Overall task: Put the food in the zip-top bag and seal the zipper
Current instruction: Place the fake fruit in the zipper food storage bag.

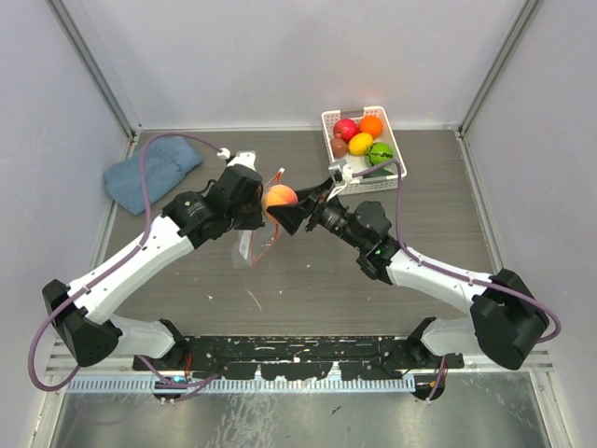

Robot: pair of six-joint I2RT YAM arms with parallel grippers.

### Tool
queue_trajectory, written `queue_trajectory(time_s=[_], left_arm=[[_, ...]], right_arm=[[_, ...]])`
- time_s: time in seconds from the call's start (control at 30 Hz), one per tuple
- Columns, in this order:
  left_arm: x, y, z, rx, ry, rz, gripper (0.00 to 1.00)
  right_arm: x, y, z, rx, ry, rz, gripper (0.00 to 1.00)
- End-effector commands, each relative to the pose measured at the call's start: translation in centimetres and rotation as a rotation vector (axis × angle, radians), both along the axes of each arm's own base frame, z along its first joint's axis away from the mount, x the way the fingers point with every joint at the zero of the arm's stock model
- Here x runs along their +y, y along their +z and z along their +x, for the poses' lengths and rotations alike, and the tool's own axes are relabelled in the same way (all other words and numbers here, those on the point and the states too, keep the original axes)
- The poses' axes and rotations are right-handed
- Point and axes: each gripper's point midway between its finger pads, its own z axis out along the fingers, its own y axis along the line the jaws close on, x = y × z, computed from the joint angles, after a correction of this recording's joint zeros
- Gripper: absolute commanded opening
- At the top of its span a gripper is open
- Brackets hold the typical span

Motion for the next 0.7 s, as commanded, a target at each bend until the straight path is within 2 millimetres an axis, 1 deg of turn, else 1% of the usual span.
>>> queue_trajectory(time_s=[0.0,0.17,0.27,0.47,0.67], left_arm=[[-1.0,0.6,0.5,-0.024,-0.002,-0.062,0.00],[-1.6,-0.4,0.7,0.003,-0.006,-0.064,0.00],[-2.0,-0.8,0.8,0.016,-0.010,-0.071,0.00],[-3.0,-0.6,0.4,0.027,-0.032,-0.133,0.00],[-2.8,0.1,0.1,0.014,-0.032,-0.155,0.00]], right_arm=[[0.3,3.3,-1.3,-0.078,0.050,0.094,0.54],[-0.1,4.8,-2.1,-0.101,0.059,0.122,0.55],[-0.3,4.8,-2.3,-0.106,0.055,0.133,0.55],[0.5,2.3,-1.4,-0.057,0.054,0.121,0.55],[0.8,-0.9,0.0,-0.020,0.004,0.044,0.55]])
